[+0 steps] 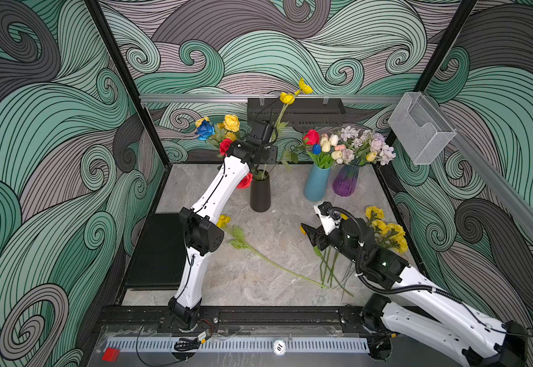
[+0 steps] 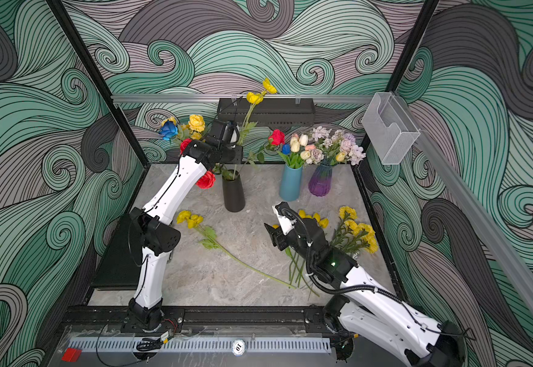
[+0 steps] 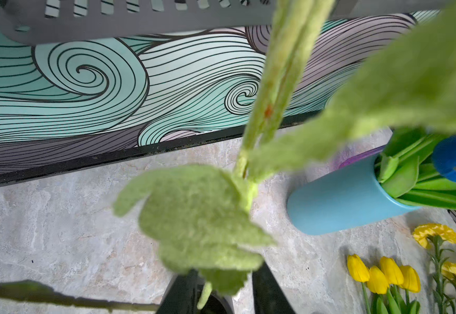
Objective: Pick out yellow flowers from the vase
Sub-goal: Pick up the flower from the vase.
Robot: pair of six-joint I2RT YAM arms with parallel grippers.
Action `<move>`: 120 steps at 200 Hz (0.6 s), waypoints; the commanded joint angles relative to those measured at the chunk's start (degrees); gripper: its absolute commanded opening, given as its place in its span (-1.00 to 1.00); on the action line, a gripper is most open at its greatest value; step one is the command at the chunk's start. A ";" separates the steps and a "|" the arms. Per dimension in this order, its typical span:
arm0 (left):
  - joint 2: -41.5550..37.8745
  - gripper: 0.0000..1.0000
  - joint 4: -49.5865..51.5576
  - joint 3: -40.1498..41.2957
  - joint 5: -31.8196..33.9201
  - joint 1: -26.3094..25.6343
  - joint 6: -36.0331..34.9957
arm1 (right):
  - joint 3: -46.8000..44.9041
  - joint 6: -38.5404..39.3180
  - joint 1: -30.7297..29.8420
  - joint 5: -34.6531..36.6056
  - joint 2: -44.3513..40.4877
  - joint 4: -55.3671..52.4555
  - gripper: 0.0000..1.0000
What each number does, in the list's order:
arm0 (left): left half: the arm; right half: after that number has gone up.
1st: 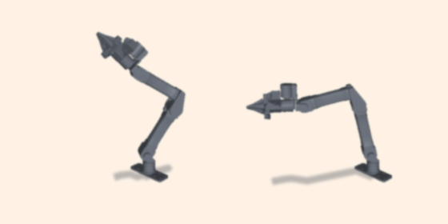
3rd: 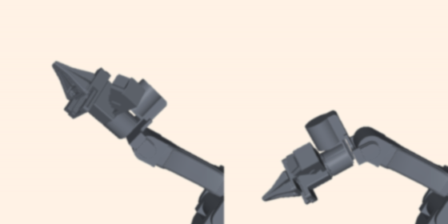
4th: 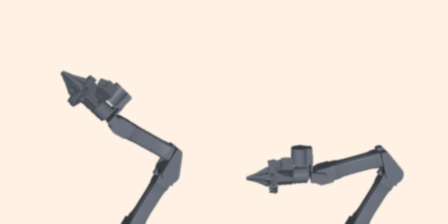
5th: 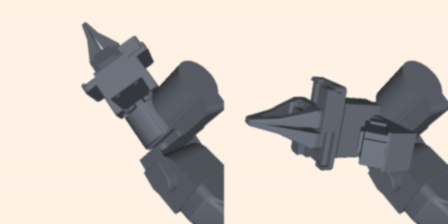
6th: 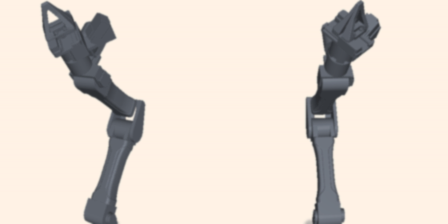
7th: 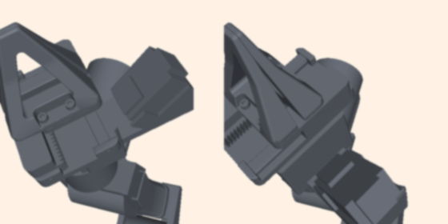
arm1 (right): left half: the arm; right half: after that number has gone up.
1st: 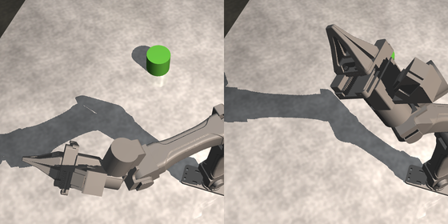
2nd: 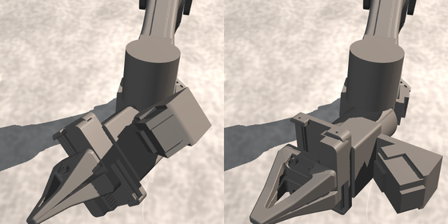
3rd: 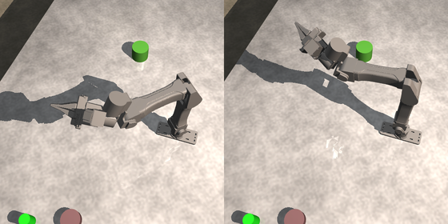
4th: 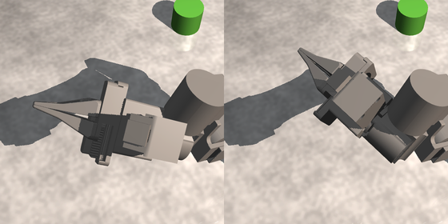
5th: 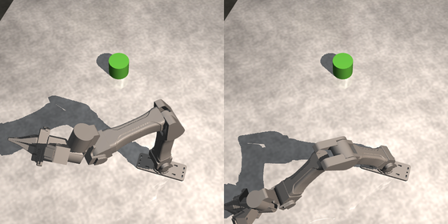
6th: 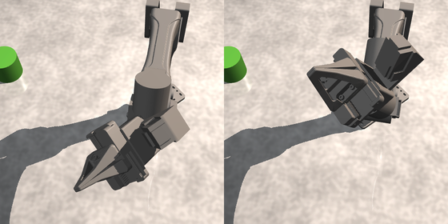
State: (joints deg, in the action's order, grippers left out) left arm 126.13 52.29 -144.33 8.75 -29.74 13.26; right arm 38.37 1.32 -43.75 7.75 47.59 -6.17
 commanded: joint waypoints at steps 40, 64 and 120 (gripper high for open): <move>3.44 -0.36 -1.40 -1.83 0.39 0.20 -1.42 | -0.36 0.61 0.28 1.13 -1.58 1.11 0.36; 3.83 -0.39 -1.63 -1.86 0.07 0.18 -1.76 | -0.51 0.78 0.42 1.21 -1.62 1.20 0.36; 3.52 -0.65 -1.92 -1.90 0.20 0.13 -2.04 | -0.56 0.62 0.39 1.01 -0.79 1.48 0.37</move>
State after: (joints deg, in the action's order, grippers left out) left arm 129.73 51.18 -144.62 8.93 -29.74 12.03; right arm 38.35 1.43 -43.68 7.81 46.70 -6.17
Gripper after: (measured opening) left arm 0.191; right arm 0.683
